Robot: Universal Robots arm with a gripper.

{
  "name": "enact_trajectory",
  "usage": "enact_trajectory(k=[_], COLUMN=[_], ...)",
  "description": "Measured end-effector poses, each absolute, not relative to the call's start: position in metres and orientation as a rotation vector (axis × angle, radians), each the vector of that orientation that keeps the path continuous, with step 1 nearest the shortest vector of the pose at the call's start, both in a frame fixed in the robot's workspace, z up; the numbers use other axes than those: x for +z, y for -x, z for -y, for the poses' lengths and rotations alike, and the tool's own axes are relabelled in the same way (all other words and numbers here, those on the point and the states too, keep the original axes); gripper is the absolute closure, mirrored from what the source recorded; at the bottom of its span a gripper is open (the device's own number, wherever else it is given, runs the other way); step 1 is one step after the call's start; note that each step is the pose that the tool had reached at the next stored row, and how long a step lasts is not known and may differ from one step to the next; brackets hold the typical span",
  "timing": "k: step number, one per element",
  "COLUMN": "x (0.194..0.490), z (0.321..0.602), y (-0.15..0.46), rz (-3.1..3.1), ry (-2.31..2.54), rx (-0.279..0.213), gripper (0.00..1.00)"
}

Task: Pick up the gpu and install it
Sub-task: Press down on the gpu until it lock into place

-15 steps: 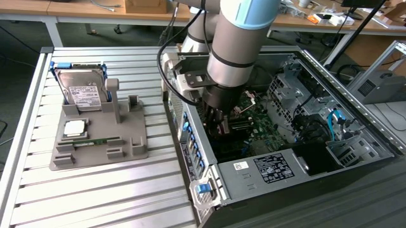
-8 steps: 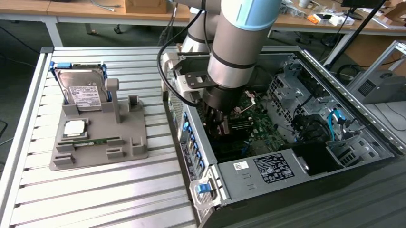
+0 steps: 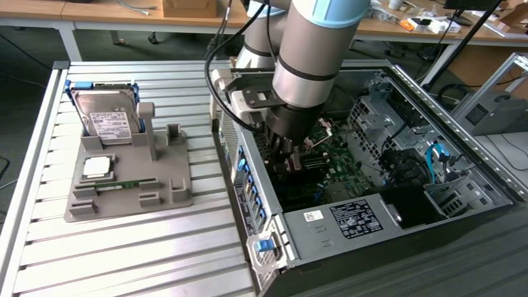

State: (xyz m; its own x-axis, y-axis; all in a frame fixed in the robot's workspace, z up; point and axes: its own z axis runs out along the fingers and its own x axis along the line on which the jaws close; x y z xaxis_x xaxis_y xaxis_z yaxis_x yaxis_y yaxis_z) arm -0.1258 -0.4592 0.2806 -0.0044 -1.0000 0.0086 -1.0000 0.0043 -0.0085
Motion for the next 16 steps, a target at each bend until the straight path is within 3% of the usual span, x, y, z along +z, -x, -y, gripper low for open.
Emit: enact_trajectory(k=[16], x=[0.282], z=[0.448], y=[0.112], rz=[2.225], ry=[-2.216], rx=[0.02], gripper=[0.89])
